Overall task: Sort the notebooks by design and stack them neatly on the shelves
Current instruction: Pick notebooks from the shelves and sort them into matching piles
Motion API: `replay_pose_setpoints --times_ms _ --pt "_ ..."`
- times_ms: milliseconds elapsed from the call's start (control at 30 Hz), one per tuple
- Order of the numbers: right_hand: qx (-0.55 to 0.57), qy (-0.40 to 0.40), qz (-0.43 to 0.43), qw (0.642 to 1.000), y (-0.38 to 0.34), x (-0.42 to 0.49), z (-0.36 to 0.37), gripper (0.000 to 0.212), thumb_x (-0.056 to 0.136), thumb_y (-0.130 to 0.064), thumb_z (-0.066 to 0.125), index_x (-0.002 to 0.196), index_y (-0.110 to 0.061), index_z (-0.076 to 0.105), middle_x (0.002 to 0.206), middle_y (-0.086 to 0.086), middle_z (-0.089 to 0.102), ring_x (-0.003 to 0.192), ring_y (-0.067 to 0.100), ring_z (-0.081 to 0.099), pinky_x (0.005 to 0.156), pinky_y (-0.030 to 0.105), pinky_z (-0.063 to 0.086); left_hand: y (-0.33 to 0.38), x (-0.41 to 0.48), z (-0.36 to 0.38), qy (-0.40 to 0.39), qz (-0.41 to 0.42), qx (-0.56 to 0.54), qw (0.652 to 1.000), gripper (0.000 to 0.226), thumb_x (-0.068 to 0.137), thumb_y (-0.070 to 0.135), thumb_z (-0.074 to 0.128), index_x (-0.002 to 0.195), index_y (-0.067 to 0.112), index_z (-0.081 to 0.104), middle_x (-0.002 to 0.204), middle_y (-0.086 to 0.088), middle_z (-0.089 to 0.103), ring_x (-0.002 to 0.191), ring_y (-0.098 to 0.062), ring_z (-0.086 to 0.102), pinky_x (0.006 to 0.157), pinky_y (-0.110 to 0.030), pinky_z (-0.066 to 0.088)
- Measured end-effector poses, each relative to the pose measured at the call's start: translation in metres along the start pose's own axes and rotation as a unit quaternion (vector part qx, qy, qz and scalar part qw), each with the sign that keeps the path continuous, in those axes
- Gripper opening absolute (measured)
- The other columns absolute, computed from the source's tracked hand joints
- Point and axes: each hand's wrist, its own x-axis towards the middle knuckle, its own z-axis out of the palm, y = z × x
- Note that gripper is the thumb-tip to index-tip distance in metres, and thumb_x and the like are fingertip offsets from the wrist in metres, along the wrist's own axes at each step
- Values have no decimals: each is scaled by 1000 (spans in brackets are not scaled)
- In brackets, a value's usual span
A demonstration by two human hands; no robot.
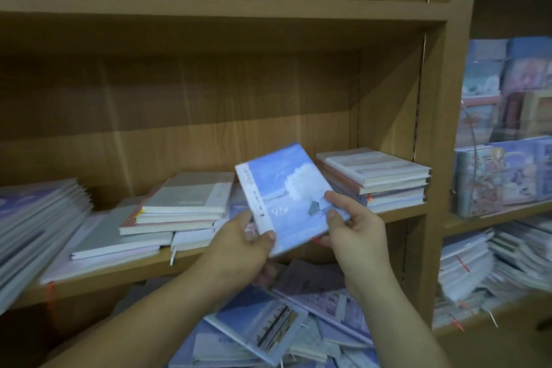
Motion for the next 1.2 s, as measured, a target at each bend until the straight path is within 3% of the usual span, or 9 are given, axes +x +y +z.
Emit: replay_pose_setpoints --times_ms 133,200,333,567,633,733,900,1000,1200 --pt "-9 29 -83 996 -16 0 -16 31 99 -20 64 123 -40 67 100 13 73 84 30 69 80 63 57 21 2 12 44 16 -155 987 21 101 9 59 114 25 60 75 -9 76 56 -19 65 49 -27 49" --pt "-34 28 -139 989 -31 4 -29 34 99 -28 65 129 -43 60 110 0 72 97 22 72 82 51 61 38 11 19 44 33 -171 984 17 102 10 58 114 22 61 76 -6 75 54 -12 63 48 -25 49" --pt "-125 42 -177 975 -63 37 -58 32 102 -24 58 132 -30 53 107 -9 65 90 1 68 70 13 54 72 38 52 35 51 -188 980 14 102 9 56 114 5 63 69 -5 67 41 -4 56 40 -18 42" --pt "-251 36 -92 963 -77 106 -106 45 100 -41 59 140 -20 55 128 3 64 116 25 62 95 46 55 105 87 106 36 21 -182 982 19 101 16 62 97 -3 66 61 -9 61 37 -6 54 41 -16 41" --pt "-360 40 -106 926 -79 111 -115 46 101 -45 53 137 -16 58 129 3 62 116 21 58 94 40 51 102 91 118 15 15 -157 987 28 100 25 64 95 -3 69 65 -8 66 55 -14 63 54 -25 50" --pt "-554 80 -288 777 -77 95 -120 40 102 -45 46 123 -21 70 125 1 64 118 22 55 95 40 49 100 88 127 -43 33 -105 993 25 102 29 60 99 7 71 95 -14 71 78 -21 66 62 -27 52" --pt "-606 -132 -297 726 -57 72 -99 56 101 -50 33 148 -25 50 152 -2 50 146 15 37 123 41 26 91 90 119 -65 135 13 989 18 99 7 51 102 7 68 97 -9 70 91 -22 68 72 -22 53" --pt "-640 -126 -283 703 -54 71 -92 59 104 -50 25 154 -24 40 158 -2 43 148 14 32 126 41 17 77 78 96 -26 225 97 969 23 96 10 58 113 15 73 100 3 73 95 -11 67 86 -24 53" --pt "-669 -81 -268 688 -58 63 -68 56 103 -52 33 145 -18 50 150 4 50 146 26 35 123 52 22 27 35 18 -15 350 220 911 22 94 17 65 113 22 75 96 16 63 85 -1 62 74 -12 45"
